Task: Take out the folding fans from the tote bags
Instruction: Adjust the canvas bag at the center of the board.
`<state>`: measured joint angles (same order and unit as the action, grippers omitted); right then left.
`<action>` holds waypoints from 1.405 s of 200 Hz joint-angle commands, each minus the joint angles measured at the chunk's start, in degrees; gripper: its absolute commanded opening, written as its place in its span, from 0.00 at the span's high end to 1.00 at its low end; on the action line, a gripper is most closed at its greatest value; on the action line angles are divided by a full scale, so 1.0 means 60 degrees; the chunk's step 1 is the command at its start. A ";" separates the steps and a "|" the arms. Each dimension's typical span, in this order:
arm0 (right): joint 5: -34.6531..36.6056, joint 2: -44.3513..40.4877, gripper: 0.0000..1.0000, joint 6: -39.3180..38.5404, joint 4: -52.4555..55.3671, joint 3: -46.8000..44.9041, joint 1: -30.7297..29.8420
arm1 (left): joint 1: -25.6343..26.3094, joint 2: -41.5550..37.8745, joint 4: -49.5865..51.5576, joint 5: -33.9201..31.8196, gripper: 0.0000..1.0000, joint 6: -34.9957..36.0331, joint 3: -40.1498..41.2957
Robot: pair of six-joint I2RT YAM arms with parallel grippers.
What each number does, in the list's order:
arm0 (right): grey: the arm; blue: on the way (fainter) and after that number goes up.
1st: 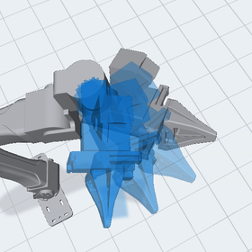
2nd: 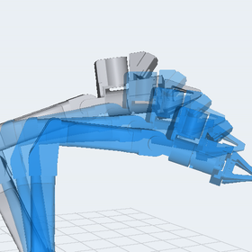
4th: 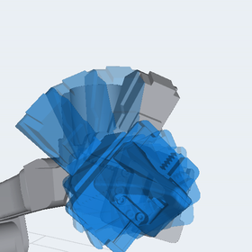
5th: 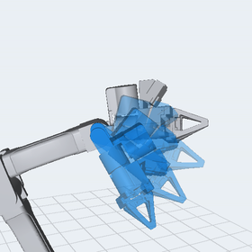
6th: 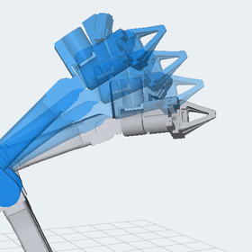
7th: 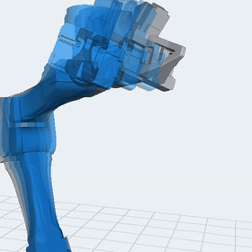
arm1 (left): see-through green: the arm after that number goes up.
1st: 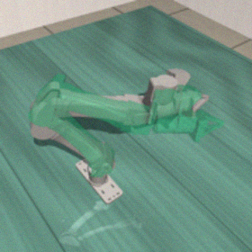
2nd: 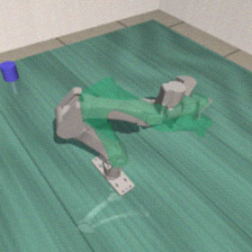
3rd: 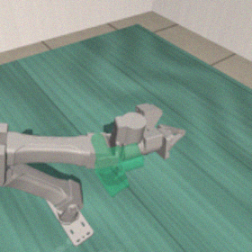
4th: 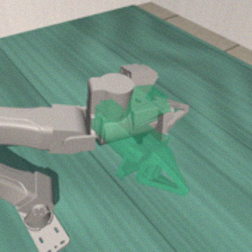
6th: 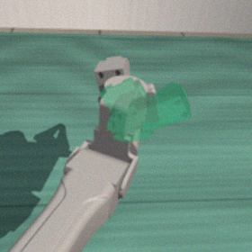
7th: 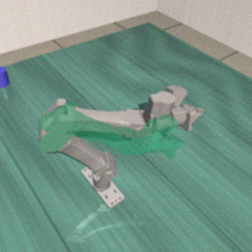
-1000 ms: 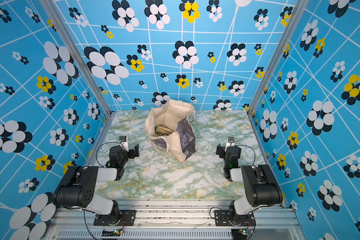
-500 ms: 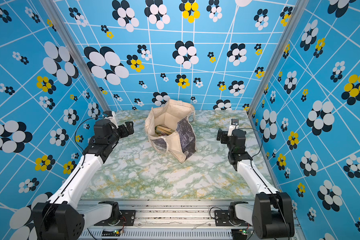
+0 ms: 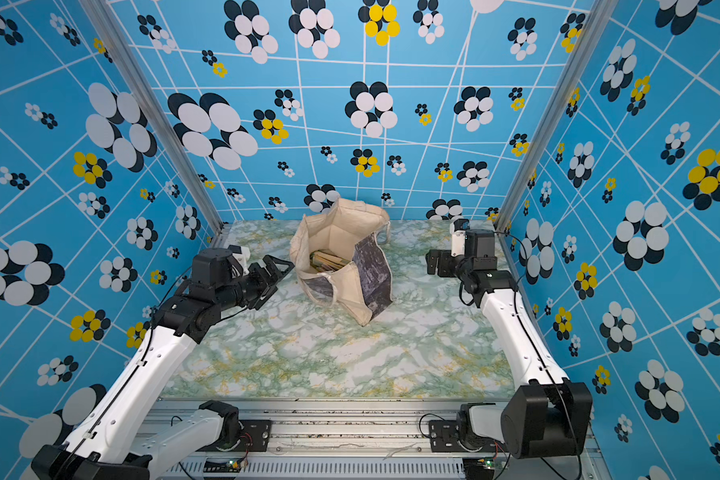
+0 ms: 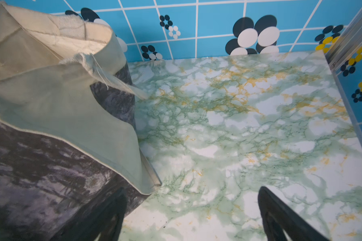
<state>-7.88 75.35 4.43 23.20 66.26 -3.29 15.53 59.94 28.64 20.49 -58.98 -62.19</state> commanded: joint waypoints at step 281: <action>-0.3275 -0.1895 0.15 0.1413 -0.1098 -0.1669 -0.0145 | -0.0406 0.6927 -0.1717 0.3903 1.00 0.8321 -0.6728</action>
<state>-21.71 67.24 8.05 22.02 58.22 -3.73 16.75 100.12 22.87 34.22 -25.04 -92.55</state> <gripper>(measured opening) 0.857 0.053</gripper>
